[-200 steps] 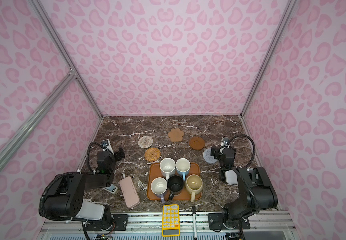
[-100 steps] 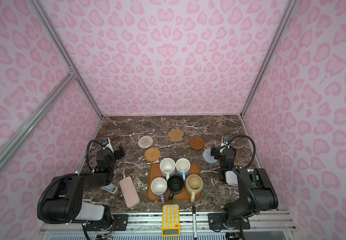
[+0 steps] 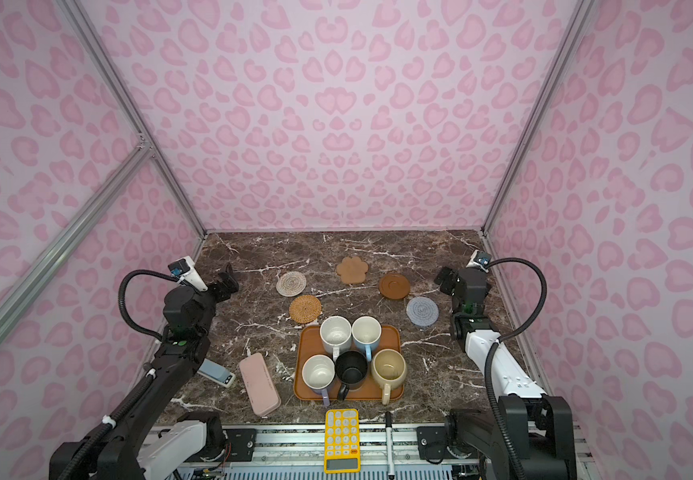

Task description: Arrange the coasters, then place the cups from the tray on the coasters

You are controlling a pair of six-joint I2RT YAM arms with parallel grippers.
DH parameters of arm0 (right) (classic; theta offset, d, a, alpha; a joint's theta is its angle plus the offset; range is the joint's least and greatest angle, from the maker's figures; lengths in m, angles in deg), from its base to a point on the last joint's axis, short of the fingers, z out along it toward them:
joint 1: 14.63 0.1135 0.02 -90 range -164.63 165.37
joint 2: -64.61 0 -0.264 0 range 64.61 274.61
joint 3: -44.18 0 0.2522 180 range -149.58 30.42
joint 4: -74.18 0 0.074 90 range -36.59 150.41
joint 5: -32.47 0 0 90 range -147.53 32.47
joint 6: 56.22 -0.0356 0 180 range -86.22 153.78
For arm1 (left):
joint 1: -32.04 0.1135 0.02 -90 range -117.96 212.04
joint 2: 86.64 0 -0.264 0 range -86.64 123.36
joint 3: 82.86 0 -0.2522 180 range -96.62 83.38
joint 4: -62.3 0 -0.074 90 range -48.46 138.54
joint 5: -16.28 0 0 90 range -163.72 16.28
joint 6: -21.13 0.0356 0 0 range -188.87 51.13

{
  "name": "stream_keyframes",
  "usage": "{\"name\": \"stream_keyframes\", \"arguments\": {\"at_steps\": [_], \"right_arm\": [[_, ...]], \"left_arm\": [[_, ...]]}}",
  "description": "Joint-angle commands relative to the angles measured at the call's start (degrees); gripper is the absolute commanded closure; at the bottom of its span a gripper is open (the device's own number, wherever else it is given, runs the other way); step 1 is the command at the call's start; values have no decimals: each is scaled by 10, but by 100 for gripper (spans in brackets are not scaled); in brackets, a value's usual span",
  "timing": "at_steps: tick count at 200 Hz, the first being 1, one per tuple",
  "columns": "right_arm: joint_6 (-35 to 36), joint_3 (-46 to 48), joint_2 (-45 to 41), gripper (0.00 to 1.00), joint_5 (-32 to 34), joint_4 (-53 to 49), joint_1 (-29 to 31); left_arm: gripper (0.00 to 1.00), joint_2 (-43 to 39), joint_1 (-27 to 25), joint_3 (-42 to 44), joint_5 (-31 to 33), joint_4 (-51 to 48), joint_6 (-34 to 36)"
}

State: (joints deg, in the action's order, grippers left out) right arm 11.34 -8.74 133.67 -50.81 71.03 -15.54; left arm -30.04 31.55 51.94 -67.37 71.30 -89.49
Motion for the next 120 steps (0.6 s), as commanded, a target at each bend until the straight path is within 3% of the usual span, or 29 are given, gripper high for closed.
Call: {"name": "stream_keyframes", "arguments": {"at_steps": [1, 24, 33, 48, 76, 120], "right_arm": [[-36, -26, 5, 2, -80, -97, 9], [5, -89, 8, 2, -71, -160, 61], [26, -125, 20, 2, -66, -196, 86], [54, -184, 48, 2, -55, -255, 129], [64, -261, 100, 2, -65, -311, 196], [73, -380, 200, 2, -20, -355, 318]], "left_arm": [[3, -21, 0, -21, -16, -64, -81], [3, -26, 1, -95, 91, -256, -188], [4, -20, 2, -111, 107, -281, -185], [0, -4, 2, -127, 63, -288, -150], [3, 36, 1, -161, -59, -309, -136], [3, 164, -53, -299, -69, -464, -115]]}}
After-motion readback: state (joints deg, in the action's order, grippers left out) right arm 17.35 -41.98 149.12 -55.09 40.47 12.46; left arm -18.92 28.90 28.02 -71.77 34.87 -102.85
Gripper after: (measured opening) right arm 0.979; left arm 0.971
